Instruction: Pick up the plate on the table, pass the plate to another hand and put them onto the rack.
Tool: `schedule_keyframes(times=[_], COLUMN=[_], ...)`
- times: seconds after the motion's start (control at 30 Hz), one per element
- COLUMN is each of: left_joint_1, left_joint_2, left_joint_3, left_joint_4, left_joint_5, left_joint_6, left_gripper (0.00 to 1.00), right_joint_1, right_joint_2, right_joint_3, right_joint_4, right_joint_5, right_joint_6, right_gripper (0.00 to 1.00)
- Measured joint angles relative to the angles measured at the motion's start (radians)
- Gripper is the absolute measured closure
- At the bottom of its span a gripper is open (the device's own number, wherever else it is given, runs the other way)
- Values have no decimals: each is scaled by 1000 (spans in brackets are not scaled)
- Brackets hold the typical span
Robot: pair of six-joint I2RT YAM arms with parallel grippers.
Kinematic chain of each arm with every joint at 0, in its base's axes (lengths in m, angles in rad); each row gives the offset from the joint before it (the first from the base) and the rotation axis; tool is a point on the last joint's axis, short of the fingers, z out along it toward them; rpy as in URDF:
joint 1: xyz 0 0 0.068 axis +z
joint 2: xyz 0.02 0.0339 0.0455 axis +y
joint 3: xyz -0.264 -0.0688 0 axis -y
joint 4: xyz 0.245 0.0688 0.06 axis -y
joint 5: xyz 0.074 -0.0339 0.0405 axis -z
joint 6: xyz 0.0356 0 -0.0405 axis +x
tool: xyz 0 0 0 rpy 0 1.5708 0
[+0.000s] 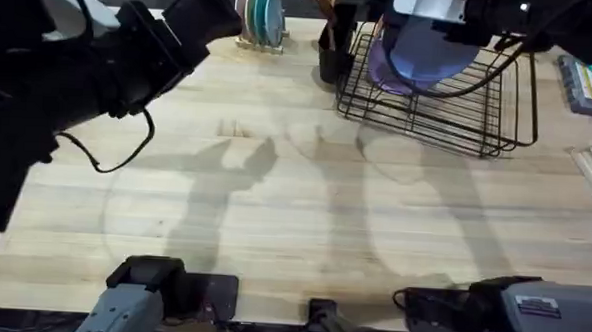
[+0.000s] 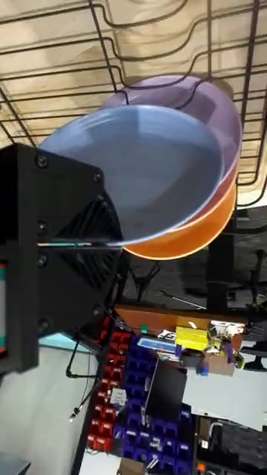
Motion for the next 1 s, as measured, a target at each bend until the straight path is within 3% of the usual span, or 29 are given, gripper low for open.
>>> schedule_keyframes(times=[0.57,1.0], left_joint_1=[0,0], left_joint_2=[0,0], left_joint_3=[0,0], left_joint_4=[0,0], left_joint_5=[0,0], left_joint_6=[0,0], left_gripper=[8,7], right_joint_1=[8,36], right_joint_2=[82,124], right_joint_3=[0,33], right_joint_4=[-5,-107], right_joint_5=[0,-15], right_joint_6=[1,0], right_gripper=[971,971])
